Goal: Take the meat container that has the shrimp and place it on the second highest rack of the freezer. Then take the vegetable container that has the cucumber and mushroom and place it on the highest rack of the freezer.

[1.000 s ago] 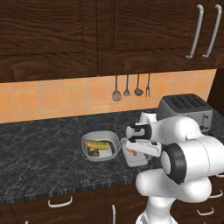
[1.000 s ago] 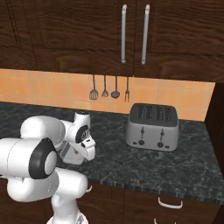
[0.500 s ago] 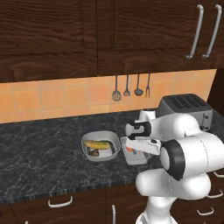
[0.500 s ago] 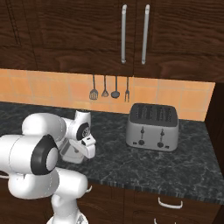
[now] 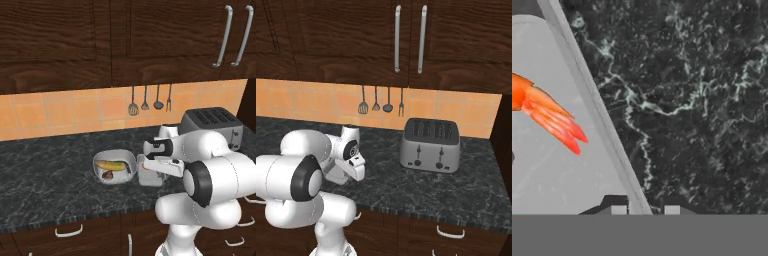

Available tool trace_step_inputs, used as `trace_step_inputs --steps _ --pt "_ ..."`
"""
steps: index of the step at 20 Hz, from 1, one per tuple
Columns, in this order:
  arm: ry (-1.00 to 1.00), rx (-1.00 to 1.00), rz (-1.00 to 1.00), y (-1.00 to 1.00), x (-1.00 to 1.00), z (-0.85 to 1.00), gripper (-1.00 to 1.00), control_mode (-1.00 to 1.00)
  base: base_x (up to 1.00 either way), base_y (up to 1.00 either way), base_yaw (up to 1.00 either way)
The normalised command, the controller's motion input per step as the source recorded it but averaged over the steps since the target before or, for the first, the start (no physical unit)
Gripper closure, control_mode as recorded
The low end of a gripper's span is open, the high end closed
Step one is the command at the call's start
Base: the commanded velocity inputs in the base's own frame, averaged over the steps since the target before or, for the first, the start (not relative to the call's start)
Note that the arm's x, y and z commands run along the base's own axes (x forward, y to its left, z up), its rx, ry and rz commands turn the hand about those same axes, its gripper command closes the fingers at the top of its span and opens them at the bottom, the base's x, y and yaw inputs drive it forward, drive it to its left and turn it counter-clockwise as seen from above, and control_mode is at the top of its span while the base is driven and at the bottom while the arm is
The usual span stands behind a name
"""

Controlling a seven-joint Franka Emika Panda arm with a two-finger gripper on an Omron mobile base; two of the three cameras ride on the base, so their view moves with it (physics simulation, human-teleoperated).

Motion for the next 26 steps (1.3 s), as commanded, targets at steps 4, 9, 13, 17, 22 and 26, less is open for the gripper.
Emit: trace_step_inputs --steps 4,9,13,17,22,26 --pt "0.0 0.0 0.0 0.0 0.0 0.02 1.0 -1.0 0.0 0.0 0.0" --pt "-0.1 0.0 0.0 -0.22 -0.34 0.25 1.0 -1.0 0.0 0.0 0.0" --pt "-0.14 0.0 0.0 -0.24 -0.51 0.27 1.0 -1.0 0.0 0.0 0.0" --pt "-0.18 0.0 0.0 -0.14 -0.32 0.41 1.0 -1.0 0.0 0.0 0.0" --pt "-0.07 0.0 0.0 -0.21 -0.12 0.53 1.0 -1.0 0.0 0.0 0.0" --pt "-0.01 0.0 0.01 -0.01 -0.16 0.63 1.0 -1.0 0.0 0.0 0.0"
